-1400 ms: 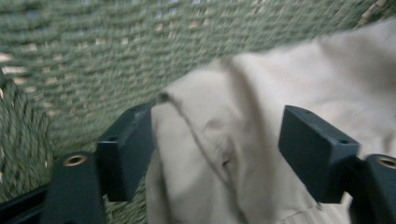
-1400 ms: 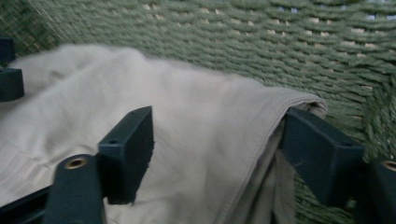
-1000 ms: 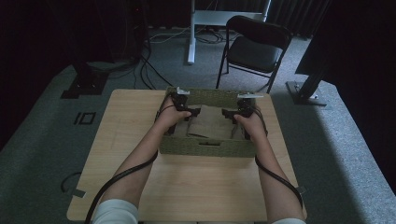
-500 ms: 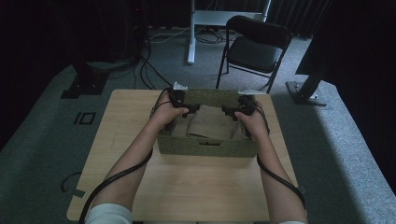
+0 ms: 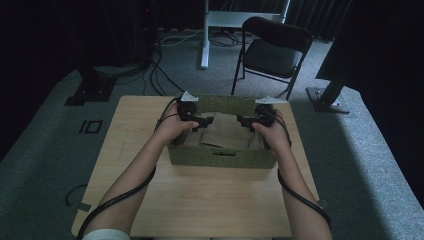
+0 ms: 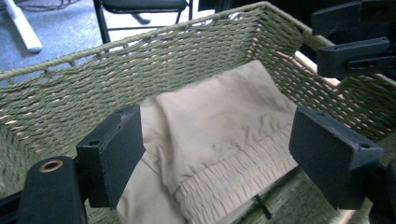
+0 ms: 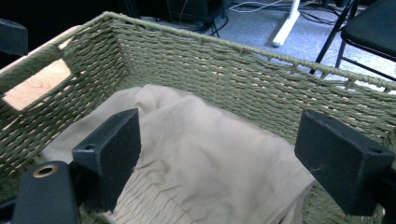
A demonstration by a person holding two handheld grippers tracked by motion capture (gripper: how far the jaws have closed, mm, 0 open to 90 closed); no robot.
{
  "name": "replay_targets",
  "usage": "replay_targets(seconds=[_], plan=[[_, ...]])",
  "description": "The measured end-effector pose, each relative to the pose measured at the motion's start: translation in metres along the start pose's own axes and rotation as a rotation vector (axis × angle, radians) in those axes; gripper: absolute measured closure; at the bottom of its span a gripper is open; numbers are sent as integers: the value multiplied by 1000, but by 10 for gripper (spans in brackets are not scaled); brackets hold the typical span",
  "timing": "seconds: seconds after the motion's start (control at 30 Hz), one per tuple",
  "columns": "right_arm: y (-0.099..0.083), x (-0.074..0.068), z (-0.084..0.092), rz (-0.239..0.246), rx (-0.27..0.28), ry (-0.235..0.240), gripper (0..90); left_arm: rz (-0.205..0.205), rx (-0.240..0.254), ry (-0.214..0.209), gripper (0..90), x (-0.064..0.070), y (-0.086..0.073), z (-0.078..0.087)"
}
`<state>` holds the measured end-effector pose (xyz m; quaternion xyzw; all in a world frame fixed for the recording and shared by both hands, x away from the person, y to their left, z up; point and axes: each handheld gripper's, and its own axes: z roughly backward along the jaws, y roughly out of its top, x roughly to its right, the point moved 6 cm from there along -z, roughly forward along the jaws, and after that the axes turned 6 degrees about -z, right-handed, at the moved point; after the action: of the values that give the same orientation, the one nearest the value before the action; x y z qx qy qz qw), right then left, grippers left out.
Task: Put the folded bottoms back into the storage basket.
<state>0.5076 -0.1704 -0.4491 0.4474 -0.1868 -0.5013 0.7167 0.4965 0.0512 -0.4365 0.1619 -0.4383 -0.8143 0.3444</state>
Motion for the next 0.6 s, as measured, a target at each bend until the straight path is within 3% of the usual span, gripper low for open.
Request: replay_targets(seconds=[0.27, 0.47, 0.6], plan=[[-5, -1, 10, 15, 10, 0, 141, -14, 16, -9, 186, 8, -6, 15], [-12, 3, 20, 9, 18, -6, 141, -6, 45, 24, 186, 13, -14, 26], [-18, 7, 33, 2, 33, -10, 140, 5, 49, 9, 181, 22, -31, 31]])
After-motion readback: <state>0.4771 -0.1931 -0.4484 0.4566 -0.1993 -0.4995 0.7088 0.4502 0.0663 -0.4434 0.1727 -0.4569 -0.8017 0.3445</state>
